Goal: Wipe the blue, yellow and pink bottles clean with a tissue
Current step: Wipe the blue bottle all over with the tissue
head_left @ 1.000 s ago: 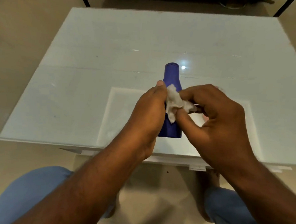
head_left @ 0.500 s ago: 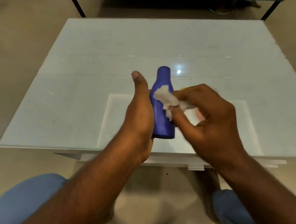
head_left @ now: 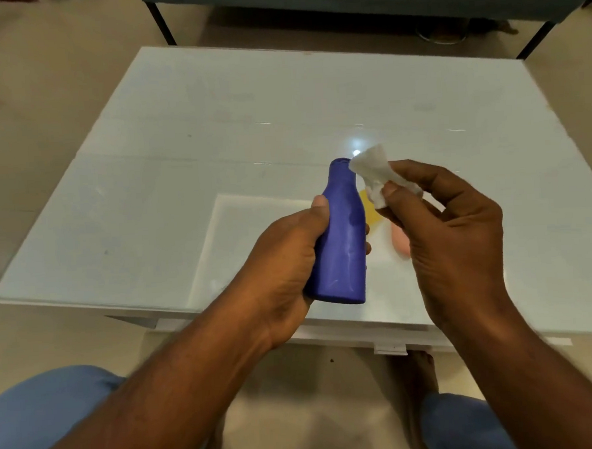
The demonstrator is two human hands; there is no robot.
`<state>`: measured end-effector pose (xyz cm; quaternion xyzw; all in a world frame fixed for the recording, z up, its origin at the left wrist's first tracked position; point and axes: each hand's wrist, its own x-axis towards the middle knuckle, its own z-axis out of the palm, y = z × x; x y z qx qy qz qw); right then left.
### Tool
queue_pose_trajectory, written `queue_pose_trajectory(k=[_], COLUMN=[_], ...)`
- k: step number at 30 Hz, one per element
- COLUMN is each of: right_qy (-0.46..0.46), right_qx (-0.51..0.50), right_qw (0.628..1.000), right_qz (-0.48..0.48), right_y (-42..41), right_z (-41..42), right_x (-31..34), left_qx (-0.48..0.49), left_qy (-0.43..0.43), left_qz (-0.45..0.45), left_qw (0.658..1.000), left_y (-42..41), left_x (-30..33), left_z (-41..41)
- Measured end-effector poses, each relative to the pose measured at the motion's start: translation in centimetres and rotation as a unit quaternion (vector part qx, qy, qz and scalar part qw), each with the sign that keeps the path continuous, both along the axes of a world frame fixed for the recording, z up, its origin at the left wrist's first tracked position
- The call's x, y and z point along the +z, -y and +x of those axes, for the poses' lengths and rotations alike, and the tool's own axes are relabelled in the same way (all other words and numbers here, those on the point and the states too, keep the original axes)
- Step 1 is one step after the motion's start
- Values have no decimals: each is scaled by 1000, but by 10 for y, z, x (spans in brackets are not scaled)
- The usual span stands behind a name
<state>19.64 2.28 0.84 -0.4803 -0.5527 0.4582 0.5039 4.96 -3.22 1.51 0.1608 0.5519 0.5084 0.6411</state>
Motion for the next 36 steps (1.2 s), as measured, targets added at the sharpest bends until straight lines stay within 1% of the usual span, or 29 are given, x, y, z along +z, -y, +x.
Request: queue_pose_trajectory(k=[2,3,5,6,8,10,12,14,16,19,20,22,24,25,26,29,30,32,36], right_qy=[3,21,91,141,218,241,268,305,311,245,233,234,259,274,287,304,309,318,324], right_qx=[16,29,65,80,92,100,114,144,156,91,64,31,31,41,48,59,65,82,145], right_qw=[1000,999,986,972,941,925,904,886,888,925,930,927,914,906,899,888,884,876,866], right_qz=[15,40,121,168,241,278,312,319,301,275,276,290,312,321,327,341,346,353,353], right_y=[0,0,1,2,6,13,23,34,38,26,20,11,9,10,11,16,19,25,28], right_z=[0,0,3,4,4,1,-4,-6,-5,0,1,3,1,-1,-5,-12,-14,-14,-7], right_x=[-4,-5,-9,-12,-17,-21,-23,-25,-26,-18,-14,-10,-14,-18,-22,-28,-26,-23,-23], left_qx=[-4,-10,-25,-22,18,68,95,103,106,85,72,37,-1,-7,2,63,76,88,93], left_qy=[-32,-53,-87,-94,-73,-38,-43,-68,-91,-120,-131,-156,-185,-185,-165,-25,-2,-3,-67], left_qz=[8,17,38,45,48,48,52,55,52,38,35,37,53,58,58,28,23,12,-15], left_qw=[999,998,995,994,996,996,993,991,989,988,988,986,981,981,985,997,997,996,993], left_y=[-1,-1,-1,-1,-3,-6,-10,-12,-12,-10,-8,-4,-2,-1,0,0,-1,-2,-5], left_x=[-3,-4,-6,-7,-7,-4,-2,-1,-2,-4,-4,-5,-7,-9,-10,-8,-8,-10,-13], left_z=[-1,-2,-4,-5,-7,-10,-15,-20,-22,-20,-19,-14,-9,-7,-6,-5,-5,-5,-8])
